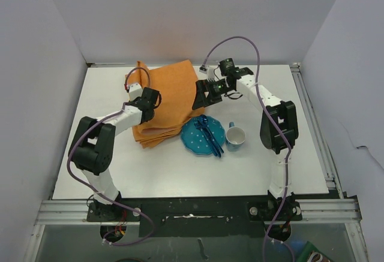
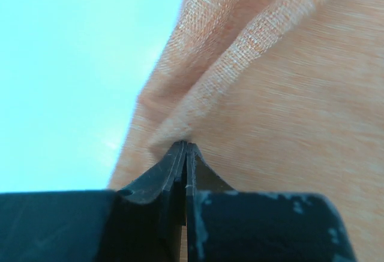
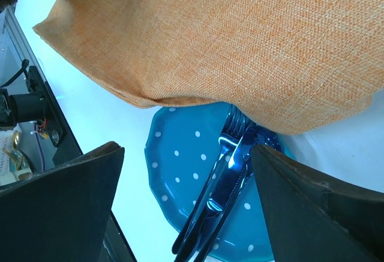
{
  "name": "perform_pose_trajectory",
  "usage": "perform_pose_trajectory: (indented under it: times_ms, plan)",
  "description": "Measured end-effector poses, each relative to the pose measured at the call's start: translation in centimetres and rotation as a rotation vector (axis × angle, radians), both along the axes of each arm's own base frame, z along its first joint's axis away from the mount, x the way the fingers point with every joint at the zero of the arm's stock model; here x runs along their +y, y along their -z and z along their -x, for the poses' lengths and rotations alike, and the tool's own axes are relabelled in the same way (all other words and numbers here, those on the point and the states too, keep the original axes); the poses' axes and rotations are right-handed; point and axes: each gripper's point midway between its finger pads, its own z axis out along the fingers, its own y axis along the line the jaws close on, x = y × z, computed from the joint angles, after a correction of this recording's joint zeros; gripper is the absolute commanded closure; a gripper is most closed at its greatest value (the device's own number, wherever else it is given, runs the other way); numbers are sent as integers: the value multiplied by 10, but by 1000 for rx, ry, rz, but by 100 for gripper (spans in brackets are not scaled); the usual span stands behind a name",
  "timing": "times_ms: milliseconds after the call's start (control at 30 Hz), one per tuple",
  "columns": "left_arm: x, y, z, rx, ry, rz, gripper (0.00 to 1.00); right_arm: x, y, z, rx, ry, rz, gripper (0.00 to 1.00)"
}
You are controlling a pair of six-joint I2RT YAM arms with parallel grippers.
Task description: Set the dinner table for one person
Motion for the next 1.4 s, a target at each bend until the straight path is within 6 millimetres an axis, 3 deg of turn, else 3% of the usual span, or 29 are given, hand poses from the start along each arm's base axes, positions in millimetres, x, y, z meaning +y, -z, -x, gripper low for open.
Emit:
perform_pose_trajectory:
  times_ms: [200,333,467,600,733,833,900,1067,1200,1333,1400]
  plan:
    - [59,2,22,36,-180,-86,100,0,0,3,7,-1,-8,10]
    - [81,3,38,56,-236,-100,100,0,-1,3,7,-1,-9,9]
    - [68,-17,37,8,-193,-52,100,-2,-1,1,4,8,-3,7]
    - [42,-66,29,-115,-113,25,100,-10,-2,-6,-2,31,15,5]
    - [22,-100,16,-193,-57,74,100,-20,-19,-36,-58,80,20,4]
    - [13,-102,16,-192,-23,104,100,-29,-31,-67,-123,115,11,4]
    - [8,-96,17,-185,0,130,100,-34,-28,-80,-131,130,14,5]
    - [-2,-79,26,-145,47,175,100,-49,8,-93,-60,160,37,5]
    - [6,-80,20,-152,35,147,63,-55,36,-81,25,160,51,5]
    - [31,-71,3,-147,-12,129,55,-58,52,-60,90,153,57,5]
    - [47,-60,-10,-128,-51,131,46,-59,54,-52,105,151,58,5]
